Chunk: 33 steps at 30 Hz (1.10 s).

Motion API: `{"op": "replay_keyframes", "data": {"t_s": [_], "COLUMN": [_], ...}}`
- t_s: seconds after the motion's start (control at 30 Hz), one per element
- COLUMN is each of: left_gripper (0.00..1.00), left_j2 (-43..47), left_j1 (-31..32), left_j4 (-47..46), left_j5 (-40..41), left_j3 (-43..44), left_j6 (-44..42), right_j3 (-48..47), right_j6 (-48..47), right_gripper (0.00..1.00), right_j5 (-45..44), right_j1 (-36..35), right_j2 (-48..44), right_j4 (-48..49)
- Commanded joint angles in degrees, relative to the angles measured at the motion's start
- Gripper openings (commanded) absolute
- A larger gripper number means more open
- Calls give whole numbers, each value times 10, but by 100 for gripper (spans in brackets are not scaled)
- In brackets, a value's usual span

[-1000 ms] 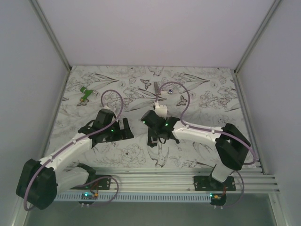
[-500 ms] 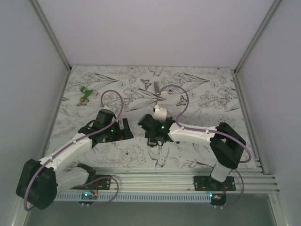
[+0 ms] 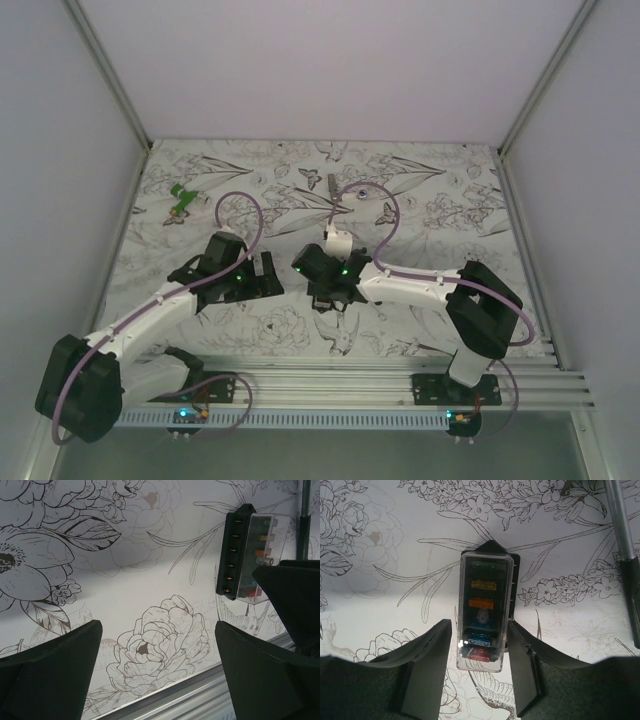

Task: Snap on the fuse box
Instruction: Close the fuse box cover on the fuse box base.

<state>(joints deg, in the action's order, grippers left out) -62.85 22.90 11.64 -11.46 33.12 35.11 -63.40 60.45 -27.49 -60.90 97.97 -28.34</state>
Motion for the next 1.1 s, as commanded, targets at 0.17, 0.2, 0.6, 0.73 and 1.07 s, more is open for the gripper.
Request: {"op": "replay_keyframes", "data": {"t_s": [0.17, 0.2, 0.6, 0.73, 1.07], "left_gripper": [100, 100, 80, 67, 43], "left_j2": [-17, -20, -140, -182, -283], "left_j1": [12, 16, 105, 120, 132], "left_j4": [-11, -16, -62, -64, -65], "left_j5": [-34, -37, -43, -43, -48], "left_j3": [7, 10, 102, 138, 190], "left_j6": [17, 21, 49, 48, 48], "right_j3": [-1, 1, 121, 159, 177], "right_j6": [-34, -42, -128, -137, -164], "right_gripper": [52, 54, 56, 50, 42], "right_j5": [-5, -4, 129, 160, 186], "right_j1": [-10, -10, 76, 118, 146], "right_j2": [-24, -28, -151, -167, -135], "right_j4": [27, 28, 140, 169, 202]}}
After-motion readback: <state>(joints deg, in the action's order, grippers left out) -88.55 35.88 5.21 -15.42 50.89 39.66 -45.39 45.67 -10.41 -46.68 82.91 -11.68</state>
